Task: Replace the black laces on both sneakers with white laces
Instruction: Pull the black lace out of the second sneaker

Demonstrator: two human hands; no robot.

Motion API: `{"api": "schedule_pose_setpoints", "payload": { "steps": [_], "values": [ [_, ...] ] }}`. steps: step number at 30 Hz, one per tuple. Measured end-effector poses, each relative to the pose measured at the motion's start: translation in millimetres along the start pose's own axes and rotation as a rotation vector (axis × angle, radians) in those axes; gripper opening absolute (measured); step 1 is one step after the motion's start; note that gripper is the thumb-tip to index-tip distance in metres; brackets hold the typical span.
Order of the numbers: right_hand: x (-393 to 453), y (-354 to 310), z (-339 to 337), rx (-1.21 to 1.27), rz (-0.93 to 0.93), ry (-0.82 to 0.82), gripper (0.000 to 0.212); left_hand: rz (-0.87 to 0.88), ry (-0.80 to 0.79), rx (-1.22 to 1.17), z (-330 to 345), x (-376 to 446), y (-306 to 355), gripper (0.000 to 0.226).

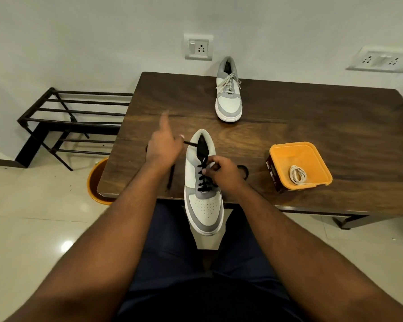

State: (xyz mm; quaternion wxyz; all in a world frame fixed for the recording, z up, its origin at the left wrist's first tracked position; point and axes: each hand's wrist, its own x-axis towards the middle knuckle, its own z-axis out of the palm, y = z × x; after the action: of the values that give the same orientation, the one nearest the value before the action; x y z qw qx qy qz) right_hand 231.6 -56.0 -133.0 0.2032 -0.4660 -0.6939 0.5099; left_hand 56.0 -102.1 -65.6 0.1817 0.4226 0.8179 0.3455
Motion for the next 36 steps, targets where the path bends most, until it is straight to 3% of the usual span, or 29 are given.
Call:
{"api": "schedule_pose_setpoints", "payload": {
  "steps": [3,4,7,12,16,20,23,29,36],
  "values": [
    [3,-2,4,0.067,0.059,0.015,0.017,0.098,-0.04,-0.06,25,-25,-19,0.018],
    [3,-3,5,0.068,0.068,0.026,0.015,0.125,-0.1,-0.069,33,-34,-25,0.016],
    [4,-8,9,0.121,0.104,0.025,0.01,0.216,-0.169,-0.064,55,-49,-39,0.02],
    [2,-15,5,0.261,0.178,-0.035,0.019,0.209,-0.098,-0.093,64,-53,-35,0.038],
    [4,-10,6,0.222,0.166,-0.033,0.013,0.123,0.035,0.045,57,-49,-28,0.01],
    [7,-6,10,0.173,0.147,0.006,0.009,-0.05,0.043,-0.098,55,-51,-22,0.015],
    [6,-7,7,0.193,0.151,0.032,0.011,0.039,-0.038,-0.11,63,-57,-27,0.009],
    [2,-6,4,0.21,0.099,0.128,0.015,0.137,-0.005,-0.093,69,-56,-30,0.018],
    [-5,-6,9,0.181,-0.006,0.181,0.014,0.085,-0.003,-0.144,76,-52,-24,0.004]
  ]
}}
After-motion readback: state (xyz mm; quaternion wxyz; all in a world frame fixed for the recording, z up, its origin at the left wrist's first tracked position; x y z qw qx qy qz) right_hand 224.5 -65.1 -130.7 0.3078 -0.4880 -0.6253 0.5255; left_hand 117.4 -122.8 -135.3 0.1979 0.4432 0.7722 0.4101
